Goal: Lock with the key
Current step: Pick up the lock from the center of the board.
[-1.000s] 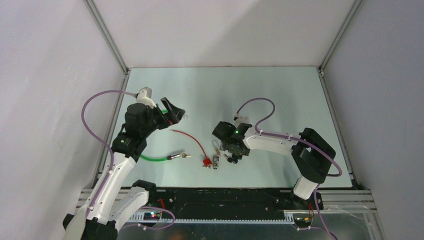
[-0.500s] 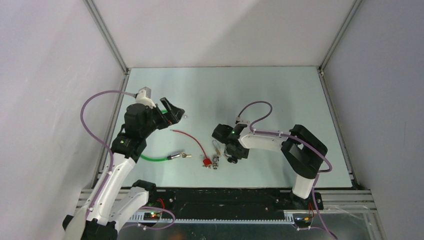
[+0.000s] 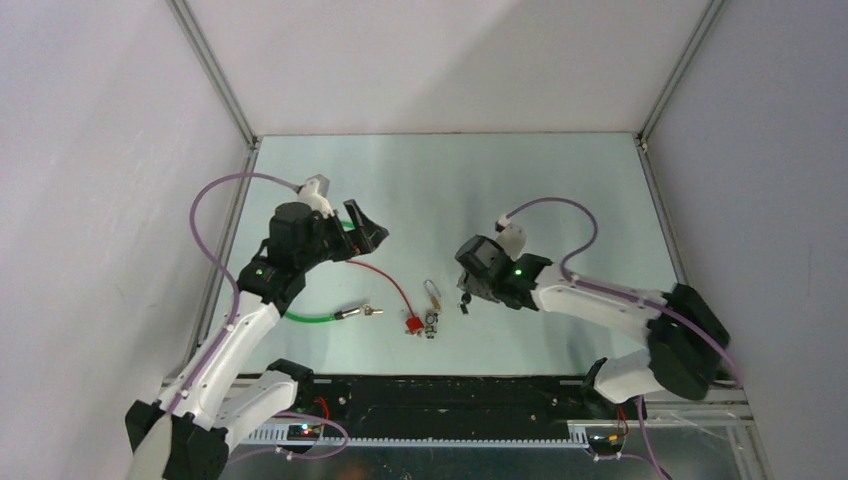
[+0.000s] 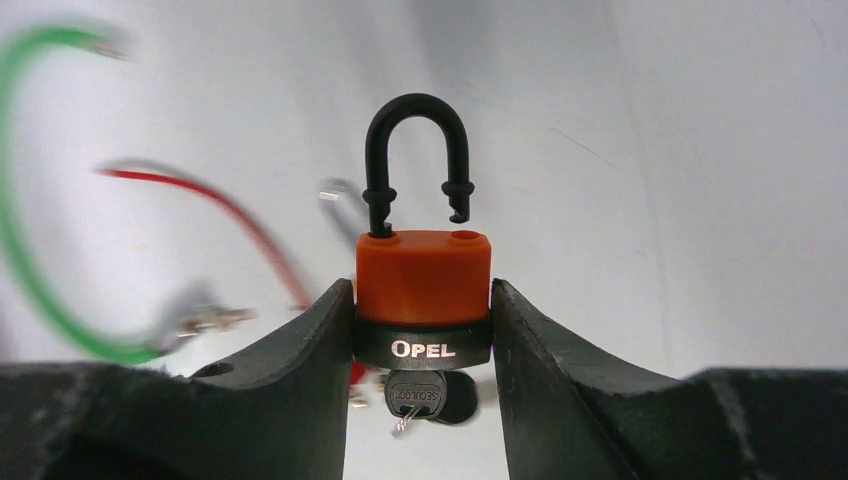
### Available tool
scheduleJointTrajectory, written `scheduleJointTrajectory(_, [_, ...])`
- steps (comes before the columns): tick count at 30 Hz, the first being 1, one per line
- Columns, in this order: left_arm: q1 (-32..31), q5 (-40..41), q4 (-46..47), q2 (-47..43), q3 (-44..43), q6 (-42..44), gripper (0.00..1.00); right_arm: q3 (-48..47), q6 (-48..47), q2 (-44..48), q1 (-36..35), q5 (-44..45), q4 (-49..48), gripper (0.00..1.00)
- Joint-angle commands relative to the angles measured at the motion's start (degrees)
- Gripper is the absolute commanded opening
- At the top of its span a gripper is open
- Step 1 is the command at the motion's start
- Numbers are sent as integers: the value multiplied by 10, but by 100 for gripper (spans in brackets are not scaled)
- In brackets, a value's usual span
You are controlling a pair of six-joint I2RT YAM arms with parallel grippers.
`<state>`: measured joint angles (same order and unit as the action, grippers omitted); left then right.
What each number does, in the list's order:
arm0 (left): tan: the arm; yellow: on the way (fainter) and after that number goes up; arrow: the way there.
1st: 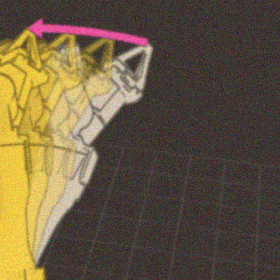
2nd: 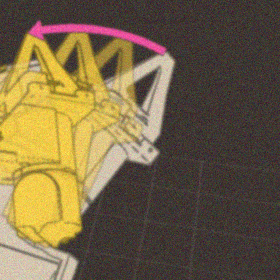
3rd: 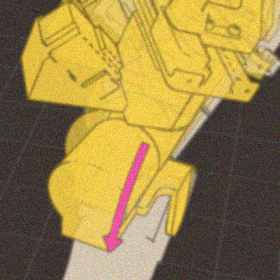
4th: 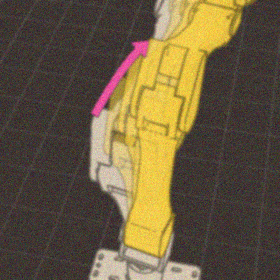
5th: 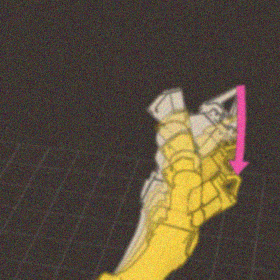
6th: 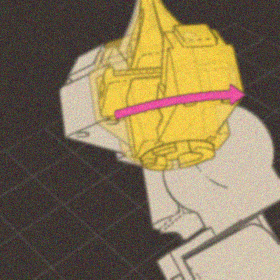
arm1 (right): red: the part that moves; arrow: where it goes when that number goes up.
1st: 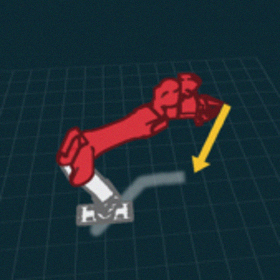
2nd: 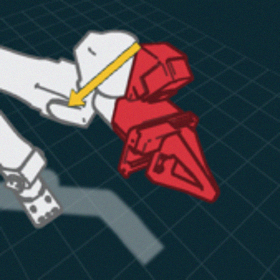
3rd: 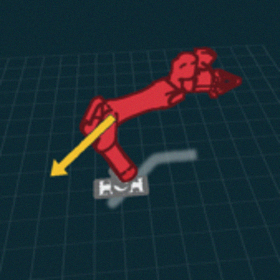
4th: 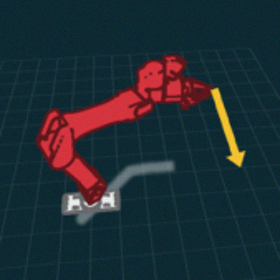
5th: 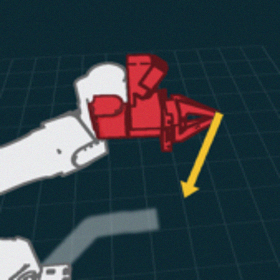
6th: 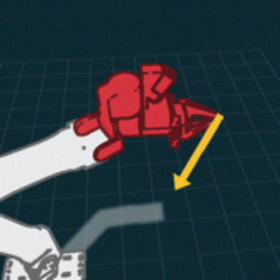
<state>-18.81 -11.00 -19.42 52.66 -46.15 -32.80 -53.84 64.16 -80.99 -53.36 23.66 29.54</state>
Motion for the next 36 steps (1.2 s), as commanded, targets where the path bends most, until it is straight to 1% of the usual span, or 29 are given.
scheduleJointTrajectory(1, [-51,-31,17,20,-35,39,98,7,-32,99,9,51,-128,23])
scheduleJointTrajectory(4, [-80,-33,23,32,-38,61,97,25,-31,137,17,61,-167,23])
scheduleJointTrajectory(6, [-99,-33,36,36,-36,71,97,35,-15,162,23,60,-183,22])
scheduleJointTrajectory(8, [-118,-32,57,36,-30,77,97,38,22,180,32,50,-187,21])
scheduleJointTrajectory(10, [-144,-27,89,35,-22,82,97,37,56,195,40,33,-186,20])
scheduleJointTrajectory(12, [-179,-23,141,34,-6,87,97,38,98,202,50,11,-179,19])
scheduleJointTrajectory(13, [-189,-20,192,34,8,89,97,37,110,204,52,-4,-174,19])
scheduleJointTrajectory(16, [-235,8,278,47,26,103,98,38,157,211,54,-23,-167,18])
scheduleJointTrajectory(21, [-277,28,315,92,21,135,98,38,193,219,55,-60,-163,18])
scheduleJointTrajectory(26, [-306,59,377,115,37,140,97,38,215,222,54,-84,-166,19])
scheduleJointTrajectory(30, [-323,104,424,126,51,121,94,37,231,225,48,-87,-163,19])
scheduleJointTrajectory(31, [-328,126,434,129,54,116,94,37,235,225,47,-87,-163,19])
scheduleJointTrajectory(36, [-339,176,483,145,69,86,81,38,252,225,41,-82,-162,19])
